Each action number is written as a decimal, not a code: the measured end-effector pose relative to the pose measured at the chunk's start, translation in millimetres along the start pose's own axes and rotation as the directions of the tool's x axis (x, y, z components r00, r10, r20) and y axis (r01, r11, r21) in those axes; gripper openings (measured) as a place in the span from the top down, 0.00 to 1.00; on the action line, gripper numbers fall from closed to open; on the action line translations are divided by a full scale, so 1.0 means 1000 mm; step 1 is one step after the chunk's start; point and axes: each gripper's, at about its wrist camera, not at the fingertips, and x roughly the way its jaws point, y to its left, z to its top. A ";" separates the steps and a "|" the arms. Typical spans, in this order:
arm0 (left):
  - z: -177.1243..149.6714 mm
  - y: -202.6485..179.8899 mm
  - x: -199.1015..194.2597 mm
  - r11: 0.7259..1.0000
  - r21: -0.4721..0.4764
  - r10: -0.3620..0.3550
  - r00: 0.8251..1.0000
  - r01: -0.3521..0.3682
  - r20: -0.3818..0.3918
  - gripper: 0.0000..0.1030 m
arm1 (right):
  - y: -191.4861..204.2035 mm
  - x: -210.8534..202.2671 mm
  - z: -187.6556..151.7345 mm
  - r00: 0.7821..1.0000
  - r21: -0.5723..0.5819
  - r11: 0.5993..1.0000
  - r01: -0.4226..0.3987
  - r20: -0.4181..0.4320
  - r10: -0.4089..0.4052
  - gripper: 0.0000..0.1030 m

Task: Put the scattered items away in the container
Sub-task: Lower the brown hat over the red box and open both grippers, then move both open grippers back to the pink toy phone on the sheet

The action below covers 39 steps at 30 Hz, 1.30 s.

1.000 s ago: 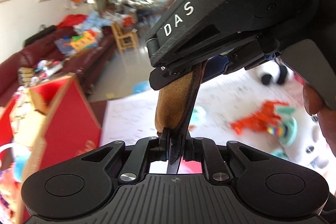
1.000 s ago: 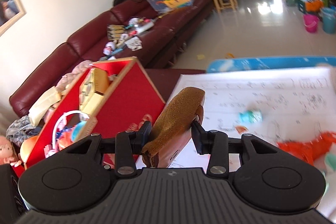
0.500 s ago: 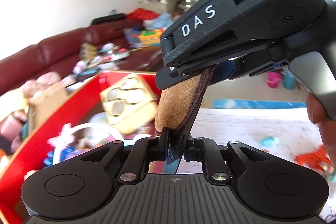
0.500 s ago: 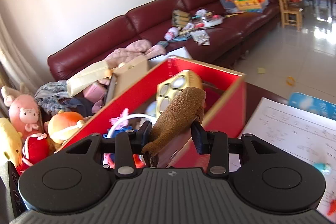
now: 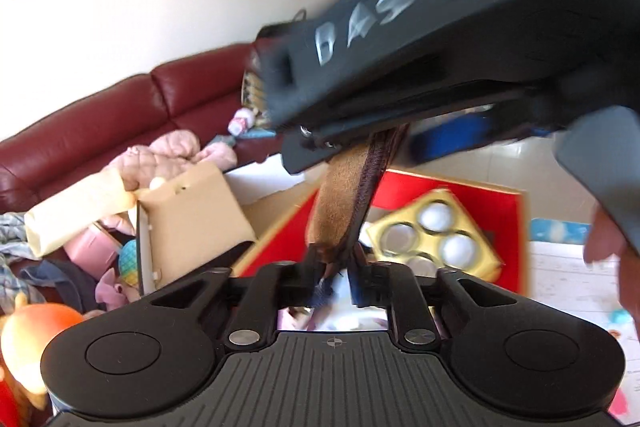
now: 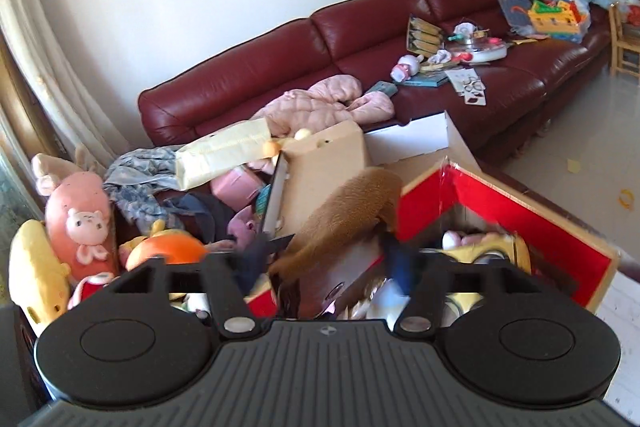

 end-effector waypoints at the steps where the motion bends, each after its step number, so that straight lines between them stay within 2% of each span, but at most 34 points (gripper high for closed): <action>1: 0.002 0.006 0.009 1.000 -0.013 0.025 1.000 -0.025 -0.018 0.35 | -0.002 0.004 0.002 0.999 0.011 0.999 0.036 0.022 -0.036 0.06; 2: 0.001 0.010 0.015 0.999 -0.020 0.048 0.999 -0.048 -0.025 0.28 | -0.006 0.004 0.001 0.997 0.026 0.998 0.056 0.048 -0.058 0.06; 4: -0.005 0.015 0.021 0.997 -0.037 0.070 0.996 -0.071 -0.047 0.27 | -0.017 0.004 -0.004 0.998 0.070 0.997 0.034 0.045 -0.037 0.06; 6: -0.015 0.018 0.020 0.996 -0.066 0.049 0.997 -0.053 -0.066 0.21 | -0.025 0.007 -0.012 1.000 0.082 0.996 0.020 0.018 -0.022 0.06; 10: -0.031 0.012 0.022 0.995 -0.072 0.060 0.993 -0.067 -0.097 0.20 | -0.036 0.014 -0.025 0.998 0.072 0.996 0.061 -0.024 -0.059 0.06; 14: -0.040 0.008 0.020 0.996 -0.087 0.026 0.993 -0.036 -0.116 0.19 | -0.043 0.016 -0.036 0.995 0.092 0.993 0.077 -0.064 -0.071 0.06; 18: -0.039 0.004 0.017 0.997 -0.065 0.030 0.995 -0.036 -0.092 0.15 | -0.040 0.010 -0.040 0.996 0.083 0.995 0.056 -0.077 -0.050 0.06; 26: -0.035 -0.014 -0.001 0.999 -0.048 0.010 0.998 -0.013 -0.057 0.12 | -0.030 -0.012 -0.039 0.996 0.036 0.999 0.030 -0.081 -0.027 0.04; 39: -0.034 -0.050 -0.021 0.999 0.032 -0.026 0.999 0.027 -0.035 0.10 | -0.055 -0.043 -0.047 0.992 0.047 0.994 0.101 -0.083 -0.097 0.04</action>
